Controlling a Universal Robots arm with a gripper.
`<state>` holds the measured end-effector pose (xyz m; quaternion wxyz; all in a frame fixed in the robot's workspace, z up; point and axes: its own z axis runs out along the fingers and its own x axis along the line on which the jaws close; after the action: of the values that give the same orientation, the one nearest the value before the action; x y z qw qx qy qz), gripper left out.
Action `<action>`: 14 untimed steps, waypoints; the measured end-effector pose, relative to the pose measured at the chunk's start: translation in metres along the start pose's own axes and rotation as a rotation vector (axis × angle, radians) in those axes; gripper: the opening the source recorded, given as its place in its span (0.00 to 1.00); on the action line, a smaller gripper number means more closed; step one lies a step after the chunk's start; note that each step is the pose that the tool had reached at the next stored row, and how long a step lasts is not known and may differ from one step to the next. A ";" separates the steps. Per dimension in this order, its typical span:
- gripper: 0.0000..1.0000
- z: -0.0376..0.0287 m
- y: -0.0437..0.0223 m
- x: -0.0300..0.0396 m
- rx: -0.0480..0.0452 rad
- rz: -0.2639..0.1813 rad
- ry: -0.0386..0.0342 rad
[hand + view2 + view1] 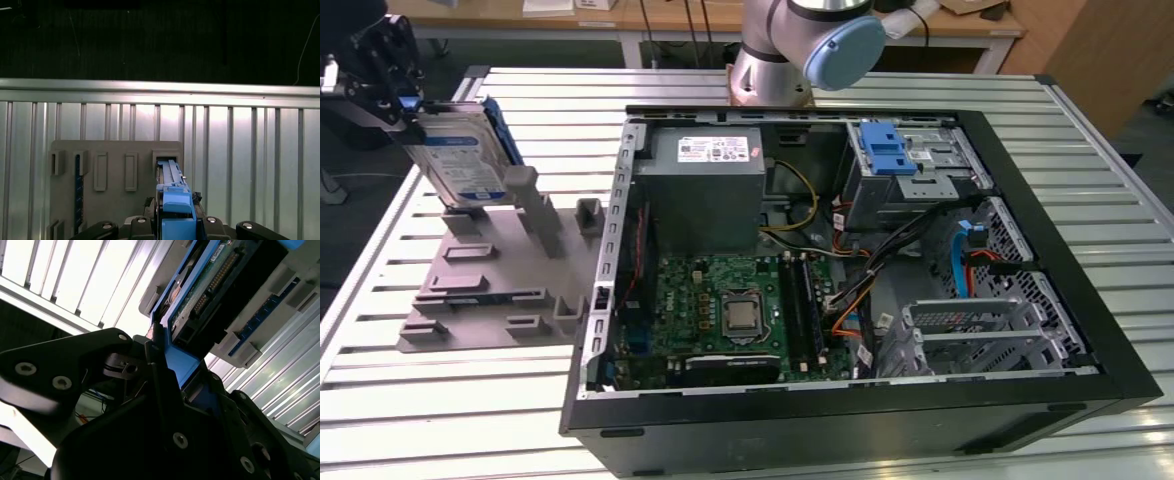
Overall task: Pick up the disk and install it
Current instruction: 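Pick up the disk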
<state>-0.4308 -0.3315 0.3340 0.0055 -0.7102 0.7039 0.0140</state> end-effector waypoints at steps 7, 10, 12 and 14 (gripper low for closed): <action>0.36 -0.0023 0.0000 -0.0001 -0.0002 0.000 0.0001; 0.36 -0.0037 0.0001 -0.0001 0.0001 0.000 -0.0001; 0.36 -0.0044 0.0001 -0.0001 0.0001 0.000 -0.0001; 0.36 -0.0053 0.0001 -0.0002 0.0000 0.000 0.0000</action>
<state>-0.4308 -0.3315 0.3393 0.0055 -0.7102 0.7039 0.0140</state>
